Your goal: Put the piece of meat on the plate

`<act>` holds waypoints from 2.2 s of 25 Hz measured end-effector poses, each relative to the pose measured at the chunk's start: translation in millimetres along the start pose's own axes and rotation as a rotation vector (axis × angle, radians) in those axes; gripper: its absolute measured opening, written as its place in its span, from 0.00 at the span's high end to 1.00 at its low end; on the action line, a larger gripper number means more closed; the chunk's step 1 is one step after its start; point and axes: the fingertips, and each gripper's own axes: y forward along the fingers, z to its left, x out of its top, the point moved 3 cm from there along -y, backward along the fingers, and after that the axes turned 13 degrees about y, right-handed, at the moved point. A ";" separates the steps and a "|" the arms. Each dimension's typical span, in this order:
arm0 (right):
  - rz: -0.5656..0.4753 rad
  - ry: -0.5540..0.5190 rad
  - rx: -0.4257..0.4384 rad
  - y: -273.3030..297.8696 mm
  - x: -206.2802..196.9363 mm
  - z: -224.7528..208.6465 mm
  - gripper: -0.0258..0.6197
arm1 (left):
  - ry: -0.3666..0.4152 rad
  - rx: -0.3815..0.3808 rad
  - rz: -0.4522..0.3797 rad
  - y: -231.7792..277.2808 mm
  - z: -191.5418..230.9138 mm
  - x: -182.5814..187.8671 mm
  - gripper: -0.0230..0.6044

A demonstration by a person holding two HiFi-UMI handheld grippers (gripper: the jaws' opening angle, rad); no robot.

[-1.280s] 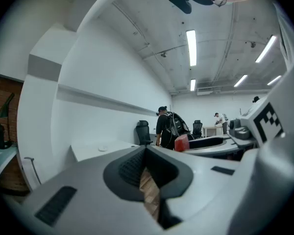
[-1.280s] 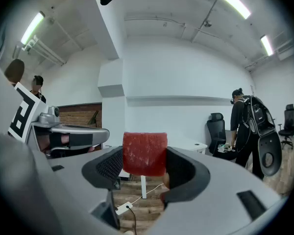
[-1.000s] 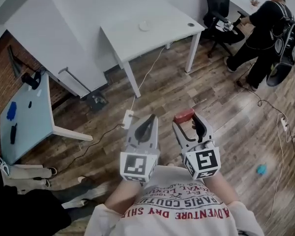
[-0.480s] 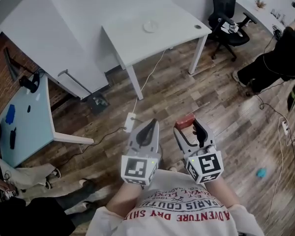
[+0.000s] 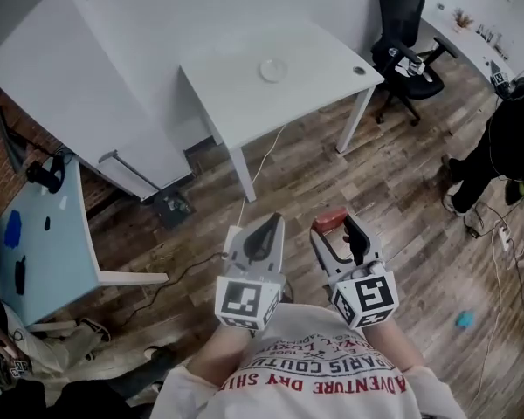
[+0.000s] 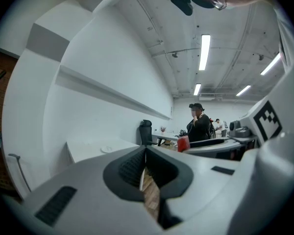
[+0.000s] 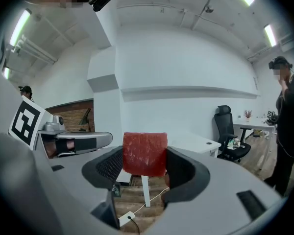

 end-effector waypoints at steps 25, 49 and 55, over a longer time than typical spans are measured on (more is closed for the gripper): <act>0.072 0.034 0.136 161.8 49.2 -97.4 0.53 | -0.014 0.152 0.058 144.7 76.8 -6.8 0.95; 0.183 -0.016 0.274 304.2 121.0 -272.3 0.53 | -0.054 0.268 0.123 382.6 89.8 11.8 0.95; 0.174 -0.057 0.252 370.4 129.7 -266.3 0.53 | -0.066 0.237 0.103 425.1 149.8 2.7 0.95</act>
